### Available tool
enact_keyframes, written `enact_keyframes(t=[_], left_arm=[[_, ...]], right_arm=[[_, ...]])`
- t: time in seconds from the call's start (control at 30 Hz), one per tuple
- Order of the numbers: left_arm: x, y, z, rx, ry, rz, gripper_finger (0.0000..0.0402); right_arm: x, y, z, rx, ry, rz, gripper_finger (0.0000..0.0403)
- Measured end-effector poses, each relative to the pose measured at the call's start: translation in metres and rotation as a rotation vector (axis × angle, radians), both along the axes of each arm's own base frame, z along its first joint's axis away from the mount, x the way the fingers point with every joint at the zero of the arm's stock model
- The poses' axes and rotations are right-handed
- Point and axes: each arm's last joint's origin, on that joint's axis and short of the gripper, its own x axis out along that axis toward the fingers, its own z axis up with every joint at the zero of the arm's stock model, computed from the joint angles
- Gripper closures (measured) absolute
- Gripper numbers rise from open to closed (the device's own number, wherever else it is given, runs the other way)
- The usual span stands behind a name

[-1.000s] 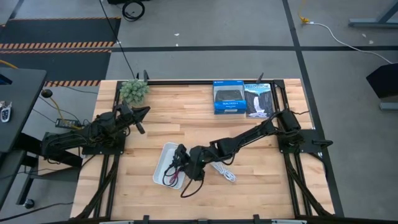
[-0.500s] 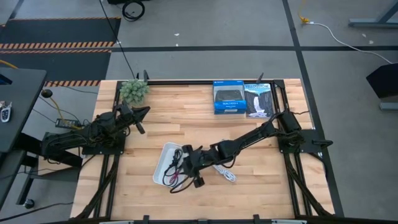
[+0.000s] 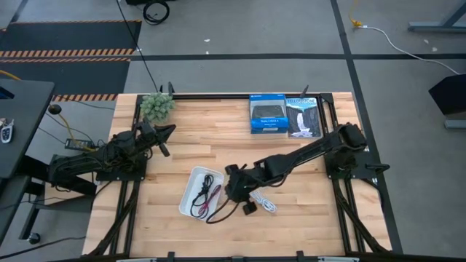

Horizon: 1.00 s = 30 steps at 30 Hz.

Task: Pick and place USB-C Cables
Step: Put the white HDMI cable into the white bin

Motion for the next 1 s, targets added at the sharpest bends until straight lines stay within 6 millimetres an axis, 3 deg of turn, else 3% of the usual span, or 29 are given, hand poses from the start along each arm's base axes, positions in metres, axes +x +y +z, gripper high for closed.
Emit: enact_keyframes(t=[0.13,0.33,0.47,0.73,1.0], left_arm=[[0.000,0.000,0.000,0.000,0.000,0.000,0.0377],[0.000,0.000,0.000,0.000,0.000,0.000,0.0377],[0.000,0.000,0.000,0.000,0.000,0.000,0.0377],[0.000,0.000,0.000,0.000,0.000,0.000,0.0377],[0.000,0.000,0.000,0.000,0.000,0.000,0.0377]], right_arm=[[-0.015,-0.009,0.009,-0.006,0.111,-0.014,0.0302],[-0.032,-0.024,-0.007,0.039,0.387,-0.061,0.0247],[-0.041,-0.028,-0.022,0.041,0.481,-0.100,0.0195],[-0.056,-0.031,-0.054,0.077,0.551,-0.227,0.0118],[-0.058,-0.031,-0.060,0.090,0.543,-0.256,0.0114]])
